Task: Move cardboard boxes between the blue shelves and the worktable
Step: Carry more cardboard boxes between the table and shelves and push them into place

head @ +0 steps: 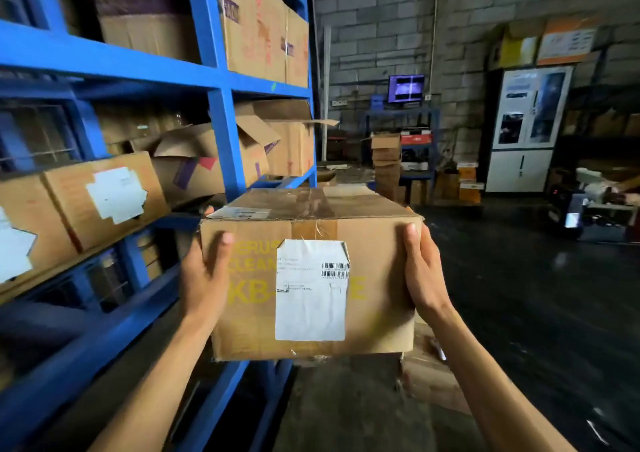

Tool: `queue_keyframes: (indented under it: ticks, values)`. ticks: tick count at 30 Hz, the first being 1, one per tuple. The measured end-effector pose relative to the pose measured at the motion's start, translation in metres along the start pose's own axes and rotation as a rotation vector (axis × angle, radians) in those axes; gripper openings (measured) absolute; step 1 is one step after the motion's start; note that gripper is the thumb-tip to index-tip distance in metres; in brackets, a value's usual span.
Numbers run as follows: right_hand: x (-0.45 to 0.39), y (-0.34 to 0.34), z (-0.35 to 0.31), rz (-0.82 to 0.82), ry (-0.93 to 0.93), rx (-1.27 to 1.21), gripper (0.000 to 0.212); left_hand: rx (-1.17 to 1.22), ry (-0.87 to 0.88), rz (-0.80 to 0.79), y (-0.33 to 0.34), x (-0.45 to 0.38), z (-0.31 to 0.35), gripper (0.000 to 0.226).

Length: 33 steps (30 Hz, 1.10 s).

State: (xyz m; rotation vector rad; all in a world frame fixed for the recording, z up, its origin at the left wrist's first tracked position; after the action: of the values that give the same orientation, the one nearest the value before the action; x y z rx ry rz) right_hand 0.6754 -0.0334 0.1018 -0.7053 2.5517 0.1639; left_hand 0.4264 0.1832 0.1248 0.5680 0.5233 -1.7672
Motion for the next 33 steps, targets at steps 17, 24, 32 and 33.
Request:
queue_keyframes:
  ticks: [17, 24, 32, 33]
  values:
    - [-0.047, 0.164, -0.051, -0.201, -0.104, -0.177, 0.049, -0.111, 0.208, 0.268, -0.147, -0.030, 0.030, 0.069]
    - [-0.104, 0.216, -0.020, -0.259, -0.062, -0.181, 0.061, -0.165, 0.219, 0.330, -0.137, -0.051, 0.010, 0.067]
    - [-0.207, 0.296, 0.043, -0.390, 0.016, -0.264, 0.047, -0.286, 0.180, 0.502, -0.094, -0.100, -0.048, 0.055]
    - [-0.221, 0.307, 0.052, -0.405, 0.019, -0.269, 0.046, -0.283, 0.170, 0.522, -0.086, -0.107, -0.054, 0.052]
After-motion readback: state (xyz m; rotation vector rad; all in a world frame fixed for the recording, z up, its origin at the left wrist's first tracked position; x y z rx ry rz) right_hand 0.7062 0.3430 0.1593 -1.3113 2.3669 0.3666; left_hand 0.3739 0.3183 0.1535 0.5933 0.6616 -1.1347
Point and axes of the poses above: each hand's wrist, its own x-axis away from the middle knuckle, its own y-axis out of the palm, z = x × y, the point moved 6 cm from there along -x, towards the middle knuckle, and after that the axes turned 2 degrees about y, right-handed, at the moved point
